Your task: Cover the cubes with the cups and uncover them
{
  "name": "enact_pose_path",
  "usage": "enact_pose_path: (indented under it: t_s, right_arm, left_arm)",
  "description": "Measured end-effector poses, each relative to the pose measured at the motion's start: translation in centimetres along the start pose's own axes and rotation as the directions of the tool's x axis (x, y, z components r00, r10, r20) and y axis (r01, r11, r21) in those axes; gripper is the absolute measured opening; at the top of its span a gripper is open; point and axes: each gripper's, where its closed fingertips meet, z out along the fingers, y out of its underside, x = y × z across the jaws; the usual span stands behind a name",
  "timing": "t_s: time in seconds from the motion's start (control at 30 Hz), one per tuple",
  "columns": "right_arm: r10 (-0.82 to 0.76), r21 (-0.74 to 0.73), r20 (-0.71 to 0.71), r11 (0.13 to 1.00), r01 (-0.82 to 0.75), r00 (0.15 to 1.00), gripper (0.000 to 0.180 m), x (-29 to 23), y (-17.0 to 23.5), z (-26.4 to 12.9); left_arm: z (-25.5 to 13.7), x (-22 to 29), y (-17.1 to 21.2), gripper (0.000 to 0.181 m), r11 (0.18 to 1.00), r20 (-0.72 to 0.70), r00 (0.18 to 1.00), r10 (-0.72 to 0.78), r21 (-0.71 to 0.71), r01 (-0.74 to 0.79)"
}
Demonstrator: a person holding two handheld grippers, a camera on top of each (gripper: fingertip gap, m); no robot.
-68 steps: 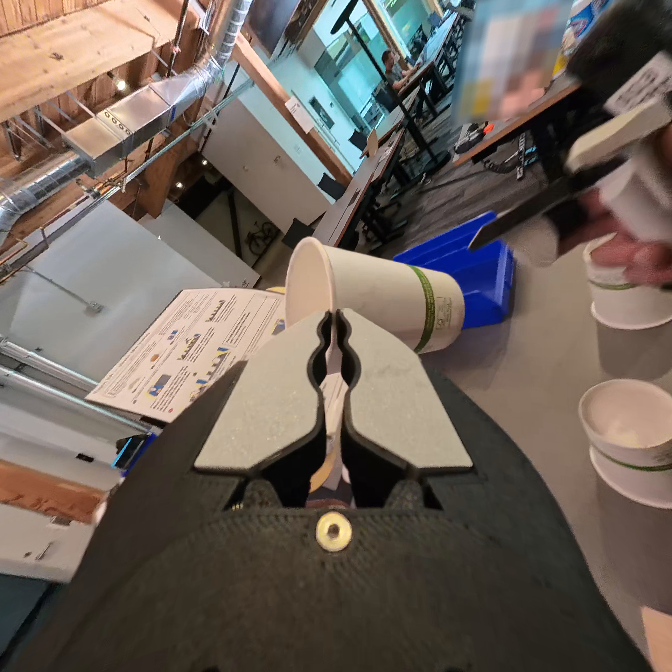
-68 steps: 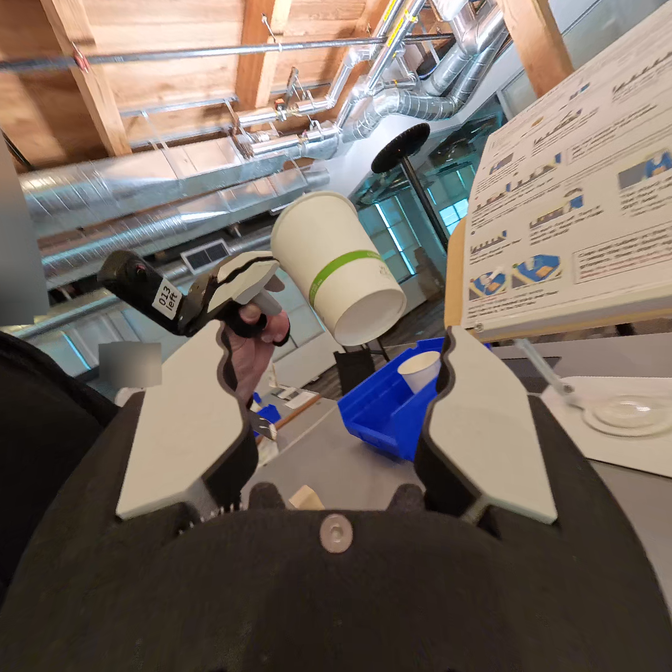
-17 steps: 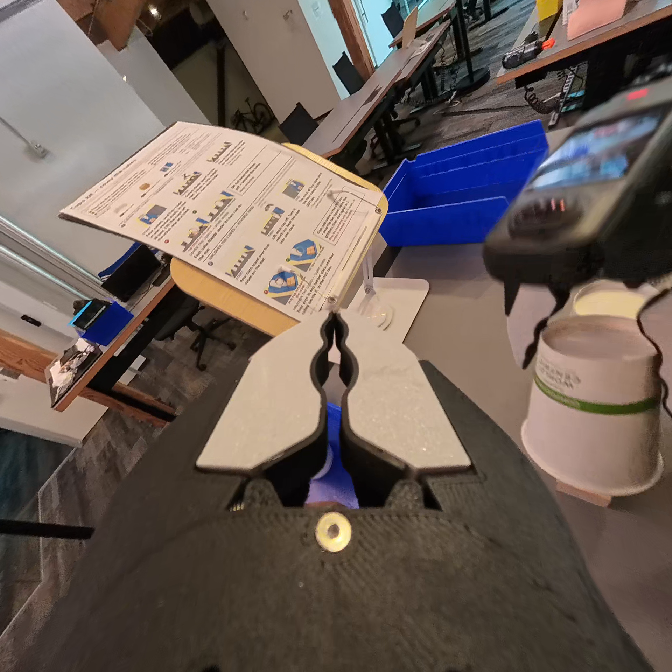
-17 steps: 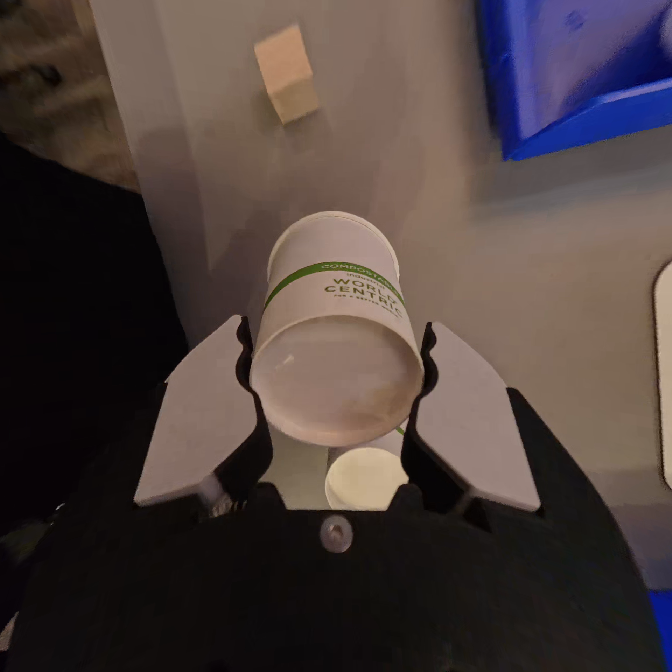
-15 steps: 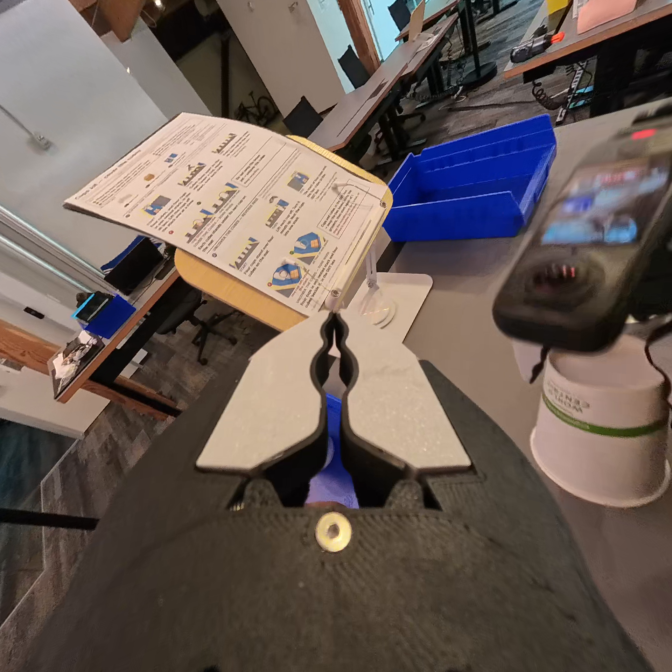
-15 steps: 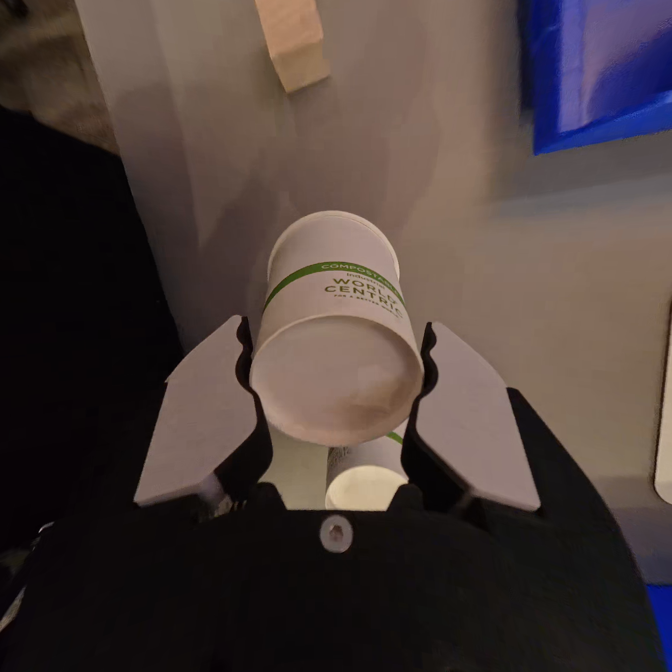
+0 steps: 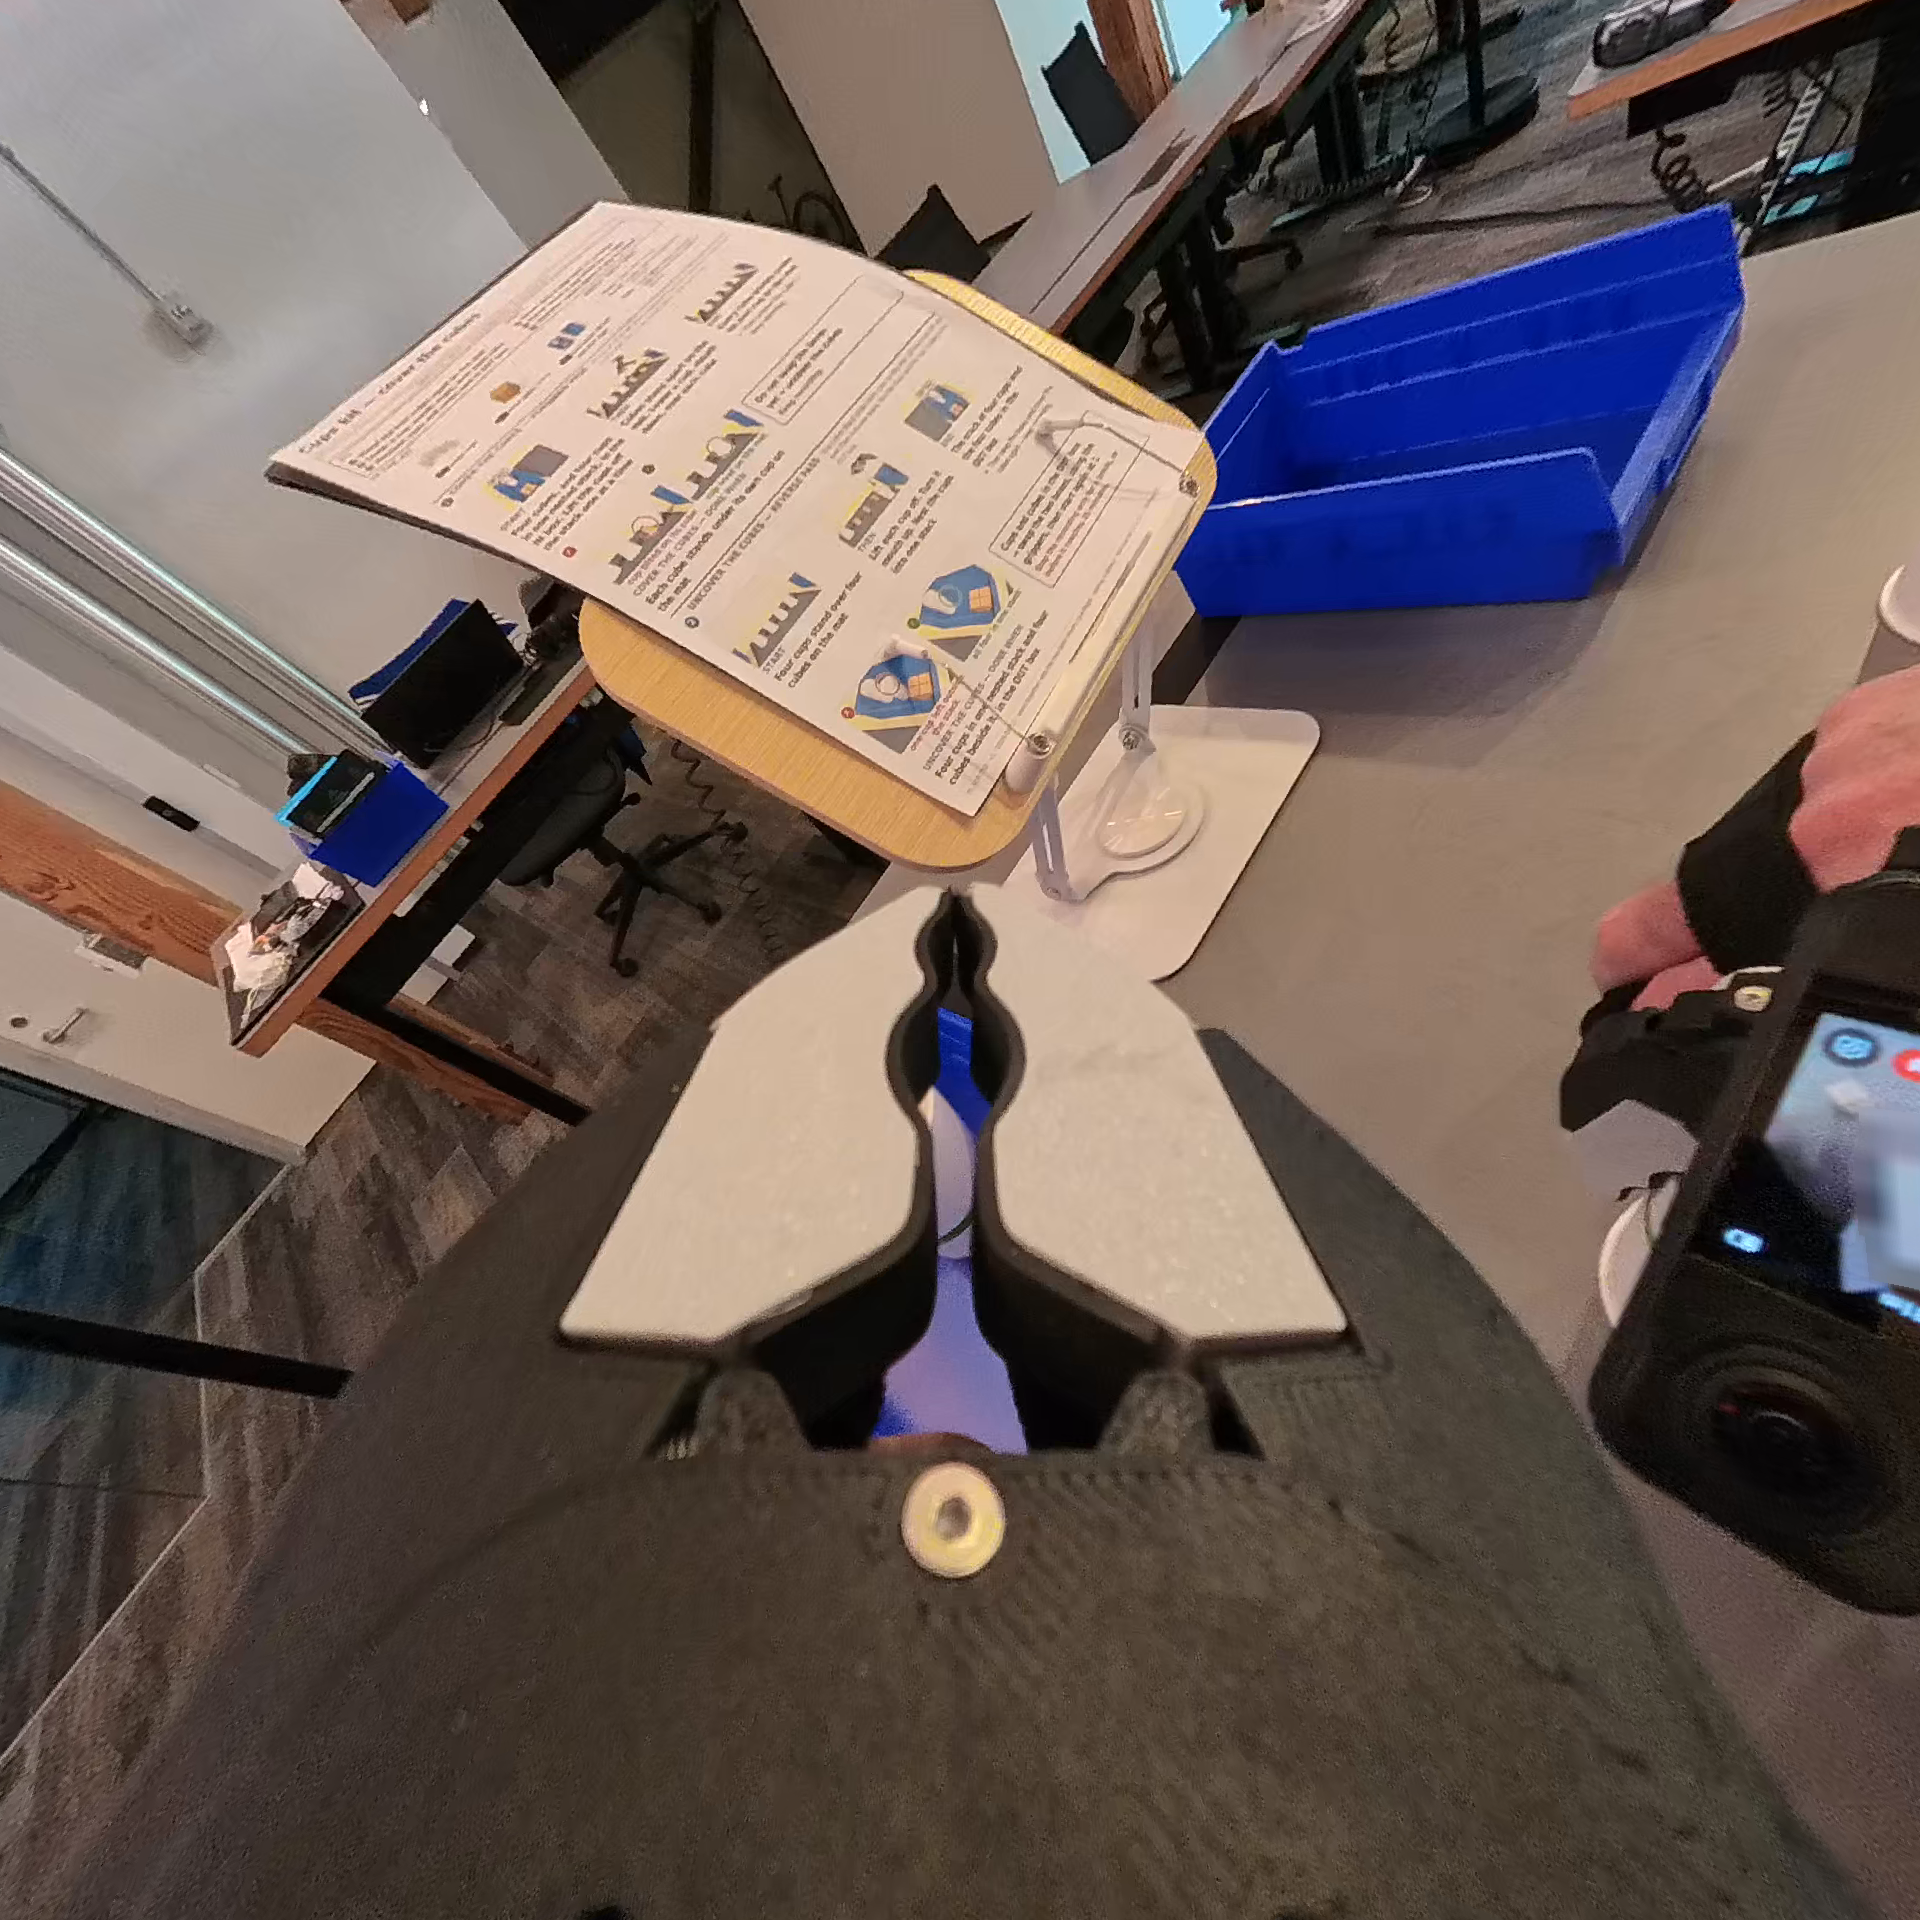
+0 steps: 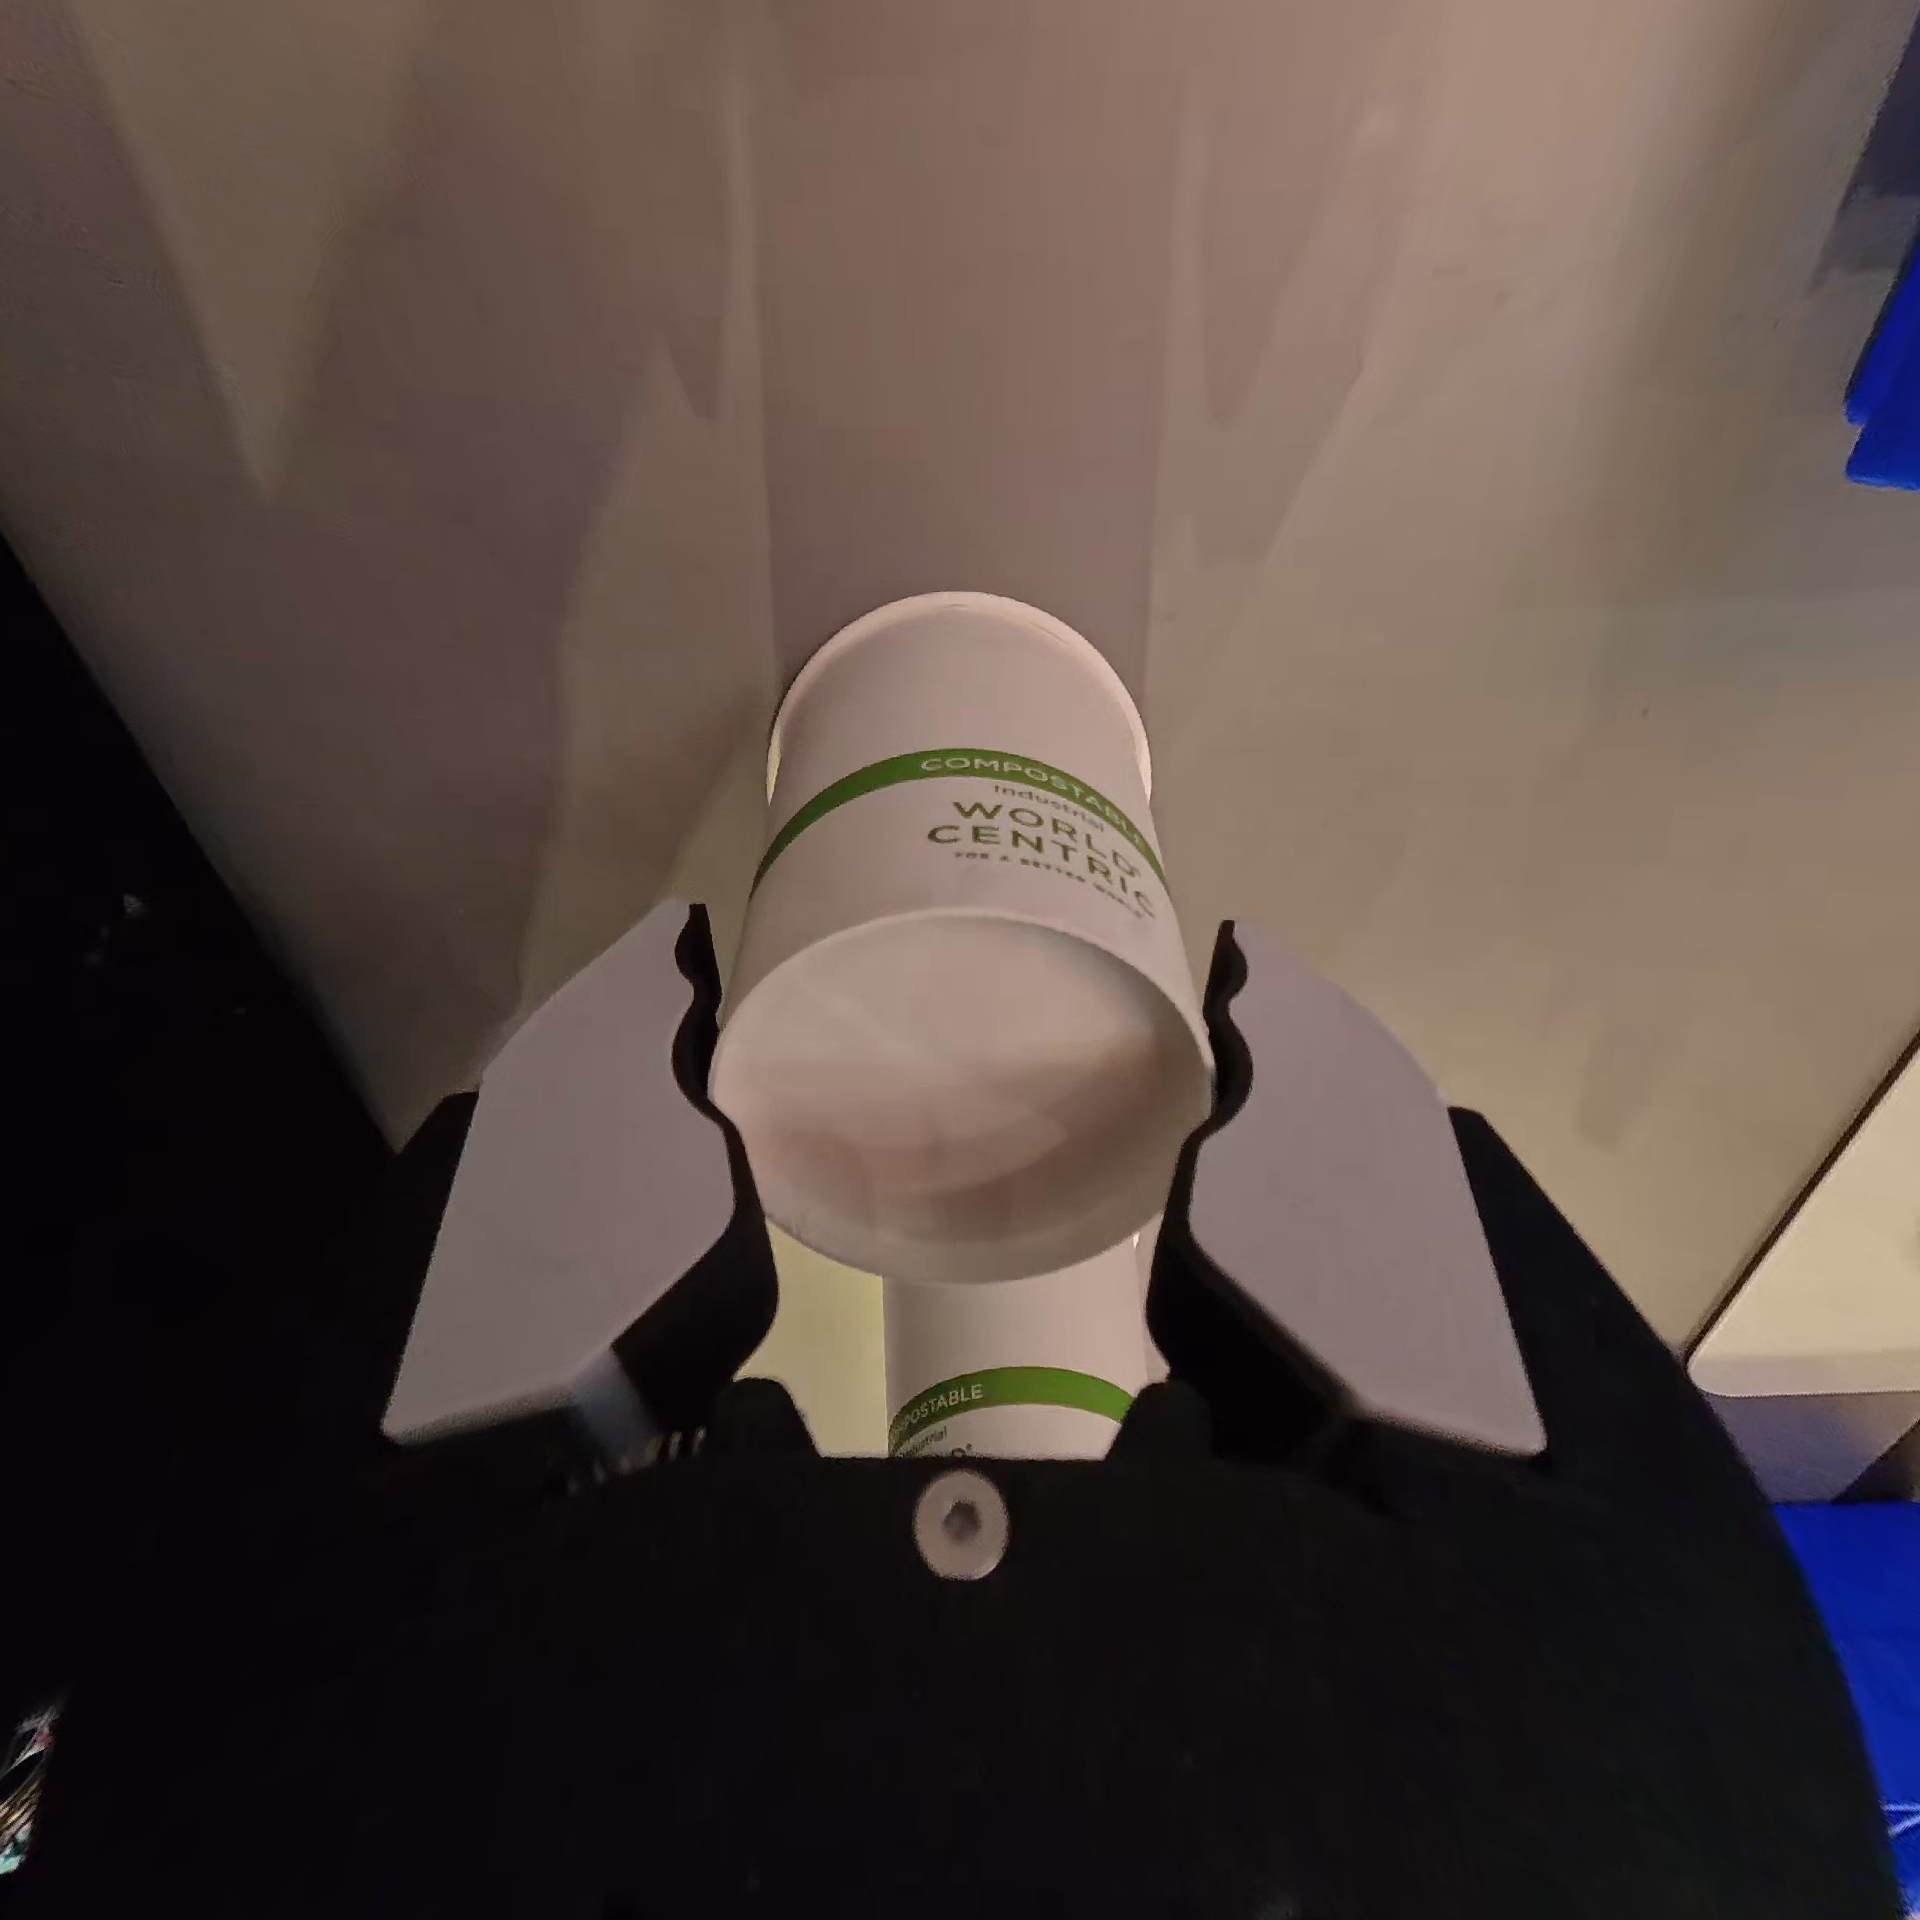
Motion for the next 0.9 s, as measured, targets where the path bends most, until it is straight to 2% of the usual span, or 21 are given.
enact_pose_path:
  t_s: [0.1, 0.17, 0.23, 0.3, 0.43, 0.6, 0.67, 0.73, 0.9]
  right_arm:
    - [-0.001, 0.014, -0.017, 1.000, 0.001, 1.000, 0.093, 0.1, 0.0, 0.3]
    - [0.010, 0.018, -0.049, 1.000, -0.009, 0.999, 0.115, 0.3, 0.3, 0.5]
    - [0.035, 0.080, -0.061, 0.996, -0.030, 0.998, 0.118, 0.4, 0.1, -0.1]
    - [0.053, 0.129, -0.068, 0.991, -0.044, 0.996, 0.116, 0.5, 0.2, -1.1]
    - [0.105, 0.217, -0.086, 0.973, -0.084, 0.991, 0.108, 0.8, 0.8, -2.9]
    - [0.152, 0.357, -0.091, 0.927, -0.110, 0.984, 0.093, 0.5, 1.2, -5.0]
    - [0.165, 0.405, -0.074, 0.906, -0.122, 0.984, 0.087, 0.0, 1.2, -5.7]
    - [0.174, 0.438, -0.054, 0.889, -0.133, 0.983, 0.086, -0.6, 1.3, -6.0]
    - [0.196, 0.479, -0.026, 0.863, -0.159, 0.980, 0.083, -1.8, 1.9, -6.3]
  left_arm:
    - [0.8, -0.2, 1.4, 0.004, 0.999, -0.023, 1.000, 0.008, -0.048, -0.009]
    - [1.9, -0.5, 2.9, 0.013, 0.995, -0.031, 0.999, 0.029, -0.093, -0.032]
    - [3.1, -0.9, 5.0, 0.023, 0.986, -0.042, 0.998, 0.050, -0.158, -0.056]
    - [4.3, -1.2, 6.9, 0.033, 0.974, -0.059, 0.996, 0.063, -0.212, -0.075]
    - [5.8, -0.9, 9.1, 0.040, 0.958, -0.092, 0.991, 0.096, -0.260, -0.117]
    - [6.1, 0.5, 9.3, 0.032, 0.957, -0.111, 0.984, 0.136, -0.242, -0.159]
    - [6.0, 1.3, 9.0, 0.020, 0.957, -0.117, 0.980, 0.163, -0.221, -0.186]
    - [6.2, 1.7, 9.5, 0.021, 0.953, -0.121, 0.979, 0.167, -0.236, -0.192]
    - [8.3, 0.7, 12.7, 0.050, 0.918, -0.134, 0.980, 0.144, -0.352, -0.183]
